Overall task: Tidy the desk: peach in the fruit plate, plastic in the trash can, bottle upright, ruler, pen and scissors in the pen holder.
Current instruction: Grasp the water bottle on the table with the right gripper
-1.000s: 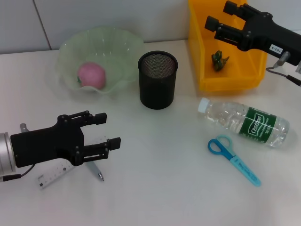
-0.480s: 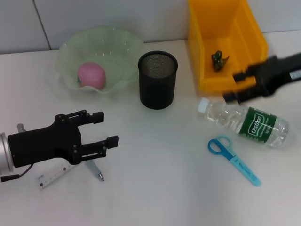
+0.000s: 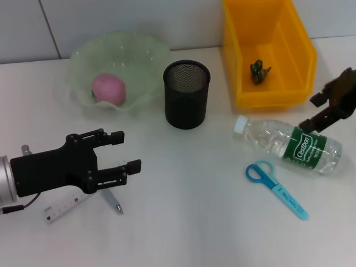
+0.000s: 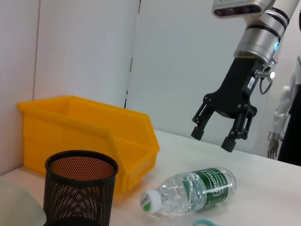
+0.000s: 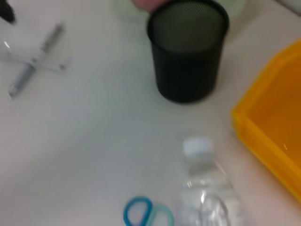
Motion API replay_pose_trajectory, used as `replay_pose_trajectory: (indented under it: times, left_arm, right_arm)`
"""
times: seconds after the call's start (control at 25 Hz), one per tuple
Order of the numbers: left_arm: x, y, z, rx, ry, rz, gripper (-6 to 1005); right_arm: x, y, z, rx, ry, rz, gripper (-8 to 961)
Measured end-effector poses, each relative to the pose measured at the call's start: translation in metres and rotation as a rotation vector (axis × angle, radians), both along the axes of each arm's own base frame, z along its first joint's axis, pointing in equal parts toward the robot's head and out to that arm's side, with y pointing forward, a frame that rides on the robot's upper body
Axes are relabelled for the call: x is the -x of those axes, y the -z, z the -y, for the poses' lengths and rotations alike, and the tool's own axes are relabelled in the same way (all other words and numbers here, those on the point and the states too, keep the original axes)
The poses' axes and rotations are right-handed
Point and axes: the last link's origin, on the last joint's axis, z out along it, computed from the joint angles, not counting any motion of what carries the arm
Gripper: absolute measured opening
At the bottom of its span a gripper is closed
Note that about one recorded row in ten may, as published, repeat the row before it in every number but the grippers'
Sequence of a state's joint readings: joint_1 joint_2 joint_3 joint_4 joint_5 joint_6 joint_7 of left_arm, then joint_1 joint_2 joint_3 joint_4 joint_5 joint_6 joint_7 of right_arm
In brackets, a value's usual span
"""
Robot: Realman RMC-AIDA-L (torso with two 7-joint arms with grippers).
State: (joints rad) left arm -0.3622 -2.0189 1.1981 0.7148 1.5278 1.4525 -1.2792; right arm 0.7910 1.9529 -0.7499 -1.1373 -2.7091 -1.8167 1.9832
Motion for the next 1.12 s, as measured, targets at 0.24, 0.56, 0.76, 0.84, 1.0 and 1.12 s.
replay_pose_trajectory:
  times: [0.24,0.56,0.76,0.84,1.0,1.12]
  left_arm:
    - [0.001,-0.002,-0.001,0.004,-0.011,0.000,731]
    - [0.000,-0.002,-0.002,0.004,-0.010,0.000,730]
    - [-0.001,-0.002,-0.002,0.003,-0.007,0.001,730]
    - [-0.002,-0.002,-0.002,0.003,-0.006,0.002,729]
    - [-0.003,-0.002,-0.003,0.004,-0.002,0.003,729]
    - [-0.004,-0.001,-0.004,0.005,-0.001,0.004,728]
  right_arm:
    - [-0.002,0.009,-0.005,0.066,0.043,0.103,813]
    - [-0.007,0.020,-0.009,0.079,0.039,0.167,814]
    - [-0.013,0.033,-0.009,0.093,0.029,0.195,814]
    - [-0.016,0.037,-0.008,0.098,0.029,0.202,814]
    - [-0.021,0.042,-0.009,0.099,0.029,0.222,813]
    - [-0.025,0.046,-0.008,0.106,0.033,0.243,813]
